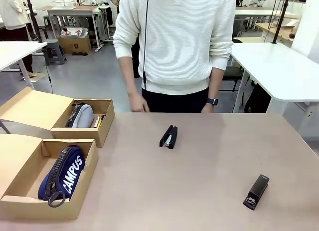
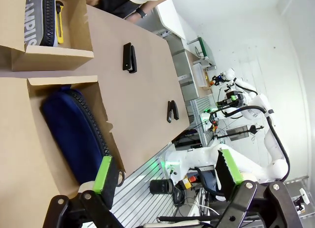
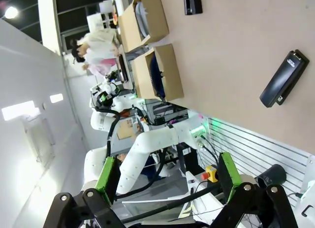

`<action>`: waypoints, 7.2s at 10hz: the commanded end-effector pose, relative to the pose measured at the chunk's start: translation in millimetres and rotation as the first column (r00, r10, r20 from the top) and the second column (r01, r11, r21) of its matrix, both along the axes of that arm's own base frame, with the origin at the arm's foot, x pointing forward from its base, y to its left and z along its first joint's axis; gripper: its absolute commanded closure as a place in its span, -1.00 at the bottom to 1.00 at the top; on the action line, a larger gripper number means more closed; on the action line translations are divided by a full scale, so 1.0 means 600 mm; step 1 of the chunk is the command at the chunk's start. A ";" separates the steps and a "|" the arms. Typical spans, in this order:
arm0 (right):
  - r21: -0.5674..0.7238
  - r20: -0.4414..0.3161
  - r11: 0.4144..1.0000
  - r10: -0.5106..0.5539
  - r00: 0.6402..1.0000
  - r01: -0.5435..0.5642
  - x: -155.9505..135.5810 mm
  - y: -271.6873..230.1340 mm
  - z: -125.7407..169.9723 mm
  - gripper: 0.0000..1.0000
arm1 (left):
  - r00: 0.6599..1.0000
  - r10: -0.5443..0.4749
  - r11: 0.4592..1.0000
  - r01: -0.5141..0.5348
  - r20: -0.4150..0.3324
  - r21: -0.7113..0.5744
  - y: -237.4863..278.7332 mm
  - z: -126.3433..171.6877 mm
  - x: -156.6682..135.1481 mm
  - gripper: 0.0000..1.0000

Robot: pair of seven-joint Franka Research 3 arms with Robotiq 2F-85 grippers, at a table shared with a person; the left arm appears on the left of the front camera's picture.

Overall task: Place items inside the box.
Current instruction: Pick up a Pencil pouch or Stapler and place it inside the Mailer Box closest to the robot.

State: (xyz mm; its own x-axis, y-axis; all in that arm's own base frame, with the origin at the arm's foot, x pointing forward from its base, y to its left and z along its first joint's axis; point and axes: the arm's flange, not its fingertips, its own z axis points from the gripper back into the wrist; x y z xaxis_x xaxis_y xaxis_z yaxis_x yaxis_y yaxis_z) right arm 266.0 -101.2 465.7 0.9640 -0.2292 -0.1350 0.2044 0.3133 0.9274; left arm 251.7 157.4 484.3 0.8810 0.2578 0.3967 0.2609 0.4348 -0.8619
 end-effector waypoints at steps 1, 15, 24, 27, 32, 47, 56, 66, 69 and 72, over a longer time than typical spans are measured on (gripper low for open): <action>0.021 -0.013 1.000 -0.008 1.000 0.008 -0.001 0.002 0.008 -1.00 | 1.000 0.007 1.000 -0.007 0.009 -0.011 -0.001 0.001 0.001 -1.00; -0.889 0.173 0.334 0.879 0.444 -0.314 0.149 0.245 -0.034 -1.00 | 1.000 0.007 1.000 -0.007 0.009 -0.011 -0.001 0.001 0.001 -1.00; -0.927 0.119 -0.060 0.888 -0.443 -0.370 0.082 0.285 -0.200 -1.00 | 1.000 0.007 1.000 -0.007 0.009 -0.011 -0.001 0.001 0.001 -1.00; -0.926 0.088 -0.090 0.892 -0.442 -0.367 0.074 0.281 -0.242 -1.00 | 1.000 0.007 1.000 -0.007 0.009 -0.011 -0.001 0.001 0.001 -1.00; -0.850 0.146 -0.176 0.827 -0.542 -0.496 0.049 0.285 -0.277 -1.00 | 1.000 0.007 1.000 -0.007 0.009 -0.011 -0.001 0.001 0.001 -1.00; -0.748 0.186 -0.197 0.855 -0.485 -0.634 0.029 0.284 -0.309 1.00 | 1.000 0.007 1.000 -0.007 0.009 -0.011 -0.001 0.001 0.001 -1.00; -0.808 0.294 0.511 0.781 0.551 -0.292 0.023 0.422 -0.069 0.52 | 1.000 0.007 1.000 -0.007 0.009 -0.011 -0.001 0.001 0.001 -1.00; -0.717 0.285 0.671 0.530 0.799 -0.189 0.095 0.684 0.022 0.36 | 1.000 0.007 1.000 -0.007 0.009 -0.011 -0.001 0.001 0.001 -1.00; -0.514 0.314 0.831 0.415 0.854 -0.215 0.043 0.888 0.044 0.36 | 1.000 0.007 1.000 -0.007 0.009 -0.011 -0.001 0.001 0.001 -1.00; -0.442 0.171 0.755 0.601 0.780 -0.485 0.002 1.047 0.008 0.36 | 1.000 0.007 1.000 -0.007 0.009 -0.011 -0.001 0.001 0.001 -1.00</action>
